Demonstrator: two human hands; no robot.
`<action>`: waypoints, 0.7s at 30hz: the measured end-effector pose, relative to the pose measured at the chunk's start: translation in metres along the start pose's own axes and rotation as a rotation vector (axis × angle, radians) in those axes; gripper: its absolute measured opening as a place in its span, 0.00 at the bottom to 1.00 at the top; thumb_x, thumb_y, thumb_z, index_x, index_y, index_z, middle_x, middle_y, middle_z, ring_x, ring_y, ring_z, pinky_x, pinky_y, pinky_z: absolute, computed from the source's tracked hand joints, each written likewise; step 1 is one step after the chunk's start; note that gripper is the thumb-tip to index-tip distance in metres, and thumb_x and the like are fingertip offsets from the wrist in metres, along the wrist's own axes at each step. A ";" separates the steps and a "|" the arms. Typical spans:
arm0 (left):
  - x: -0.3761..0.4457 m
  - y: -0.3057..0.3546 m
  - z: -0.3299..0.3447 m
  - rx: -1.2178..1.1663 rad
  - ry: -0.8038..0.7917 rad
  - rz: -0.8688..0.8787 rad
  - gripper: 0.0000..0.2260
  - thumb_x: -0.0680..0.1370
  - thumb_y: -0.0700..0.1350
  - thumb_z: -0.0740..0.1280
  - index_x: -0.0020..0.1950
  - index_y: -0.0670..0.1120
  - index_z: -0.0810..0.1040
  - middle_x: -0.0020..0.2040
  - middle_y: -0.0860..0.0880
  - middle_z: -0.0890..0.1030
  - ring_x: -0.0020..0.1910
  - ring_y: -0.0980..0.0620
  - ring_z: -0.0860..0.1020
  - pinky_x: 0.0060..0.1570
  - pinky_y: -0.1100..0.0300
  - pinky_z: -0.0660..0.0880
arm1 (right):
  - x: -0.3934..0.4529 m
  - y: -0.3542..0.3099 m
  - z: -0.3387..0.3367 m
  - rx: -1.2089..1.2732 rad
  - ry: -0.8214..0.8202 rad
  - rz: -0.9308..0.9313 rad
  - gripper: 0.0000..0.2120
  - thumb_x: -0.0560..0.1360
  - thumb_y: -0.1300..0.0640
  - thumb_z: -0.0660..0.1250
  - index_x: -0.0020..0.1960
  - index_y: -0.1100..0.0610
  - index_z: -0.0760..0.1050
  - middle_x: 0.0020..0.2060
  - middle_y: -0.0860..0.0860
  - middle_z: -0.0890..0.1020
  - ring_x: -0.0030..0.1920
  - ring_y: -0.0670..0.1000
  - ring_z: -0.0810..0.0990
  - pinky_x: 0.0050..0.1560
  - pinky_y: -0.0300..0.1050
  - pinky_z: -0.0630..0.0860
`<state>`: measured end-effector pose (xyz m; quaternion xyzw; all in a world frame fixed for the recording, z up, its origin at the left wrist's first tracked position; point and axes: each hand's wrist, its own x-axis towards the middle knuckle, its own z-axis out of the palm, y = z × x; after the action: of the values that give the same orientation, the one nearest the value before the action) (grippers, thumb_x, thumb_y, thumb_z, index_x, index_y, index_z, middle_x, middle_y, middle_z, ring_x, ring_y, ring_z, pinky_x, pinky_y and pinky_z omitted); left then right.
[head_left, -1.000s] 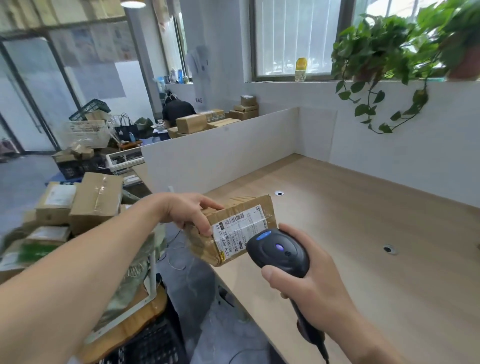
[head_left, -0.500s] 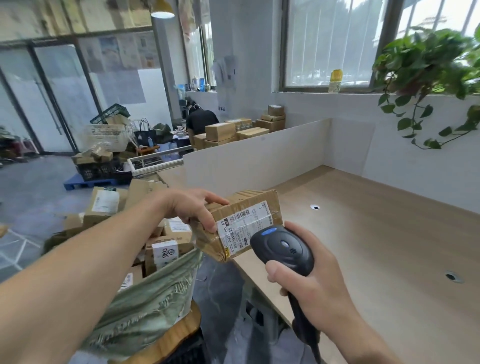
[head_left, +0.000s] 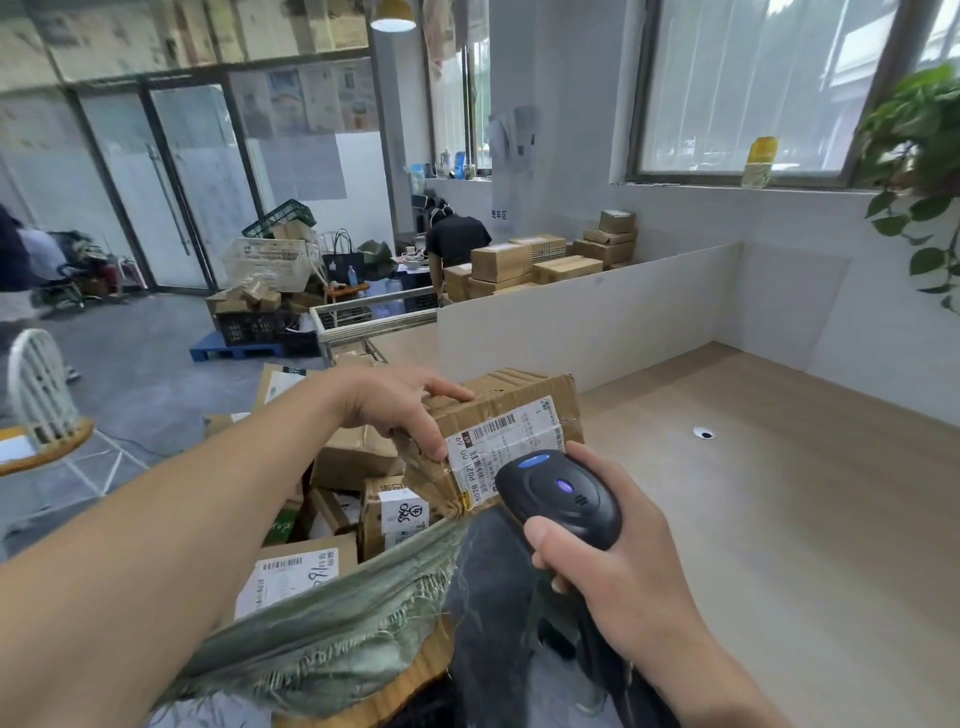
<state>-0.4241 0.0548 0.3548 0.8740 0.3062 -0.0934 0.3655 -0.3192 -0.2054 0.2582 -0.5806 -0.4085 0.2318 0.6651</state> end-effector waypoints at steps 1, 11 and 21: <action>-0.001 -0.004 -0.003 0.000 0.010 -0.002 0.34 0.71 0.39 0.77 0.74 0.58 0.71 0.62 0.48 0.76 0.54 0.49 0.79 0.35 0.66 0.76 | 0.004 0.002 0.003 0.000 -0.002 -0.001 0.31 0.58 0.44 0.79 0.61 0.35 0.77 0.51 0.49 0.87 0.44 0.52 0.87 0.42 0.45 0.79; 0.004 -0.023 -0.024 0.011 0.086 -0.055 0.43 0.58 0.50 0.79 0.73 0.62 0.71 0.67 0.50 0.72 0.60 0.48 0.78 0.43 0.61 0.80 | 0.043 0.013 0.015 0.027 -0.076 0.016 0.37 0.56 0.43 0.79 0.64 0.38 0.76 0.53 0.47 0.87 0.48 0.52 0.87 0.45 0.48 0.80; 0.019 -0.013 -0.033 0.004 0.137 -0.126 0.38 0.59 0.49 0.80 0.68 0.66 0.74 0.71 0.52 0.68 0.64 0.48 0.75 0.57 0.47 0.81 | 0.085 0.017 0.000 0.085 -0.174 0.034 0.37 0.56 0.42 0.79 0.64 0.39 0.75 0.51 0.47 0.87 0.45 0.52 0.87 0.43 0.46 0.80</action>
<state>-0.4192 0.0934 0.3634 0.8580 0.3848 -0.0568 0.3354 -0.2689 -0.1353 0.2651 -0.5364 -0.4446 0.3098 0.6471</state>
